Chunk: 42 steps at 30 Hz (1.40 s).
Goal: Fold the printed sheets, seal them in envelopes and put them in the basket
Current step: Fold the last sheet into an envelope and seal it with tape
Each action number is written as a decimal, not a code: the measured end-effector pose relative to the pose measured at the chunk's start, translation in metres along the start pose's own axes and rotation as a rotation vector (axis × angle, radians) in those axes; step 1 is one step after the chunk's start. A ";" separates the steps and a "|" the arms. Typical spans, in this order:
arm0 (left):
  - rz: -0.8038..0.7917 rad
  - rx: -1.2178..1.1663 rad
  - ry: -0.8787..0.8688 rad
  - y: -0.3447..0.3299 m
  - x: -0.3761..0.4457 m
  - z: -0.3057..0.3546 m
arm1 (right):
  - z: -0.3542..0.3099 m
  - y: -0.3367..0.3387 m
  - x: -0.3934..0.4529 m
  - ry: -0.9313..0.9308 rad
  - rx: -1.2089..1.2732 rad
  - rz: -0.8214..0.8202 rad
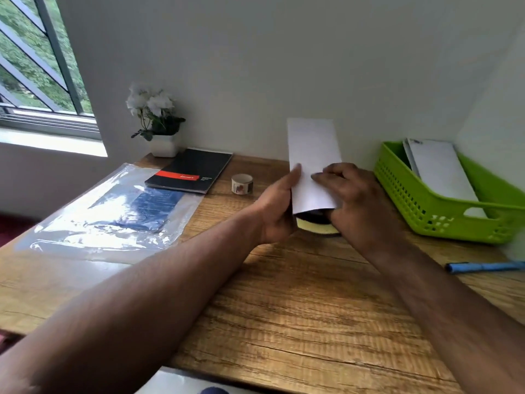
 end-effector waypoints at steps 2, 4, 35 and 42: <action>0.022 0.184 0.027 0.001 0.003 -0.005 | 0.012 -0.012 0.001 -0.071 0.032 -0.129; 0.091 0.420 0.020 0.009 0.003 -0.002 | 0.024 -0.027 -0.001 -0.108 0.054 -0.274; -0.171 1.560 -0.178 0.016 -0.006 0.028 | 0.013 -0.073 -0.014 -0.276 0.501 -0.536; -0.176 1.596 -0.060 0.017 -0.014 0.032 | 0.040 -0.062 -0.025 -0.342 0.620 -0.679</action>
Point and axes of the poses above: each hand's wrist, its own x-axis towards the middle knuckle, its own y-axis out of the back of the hand, z = x × y, the point moved 8 cm from there along x, towards the middle knuckle
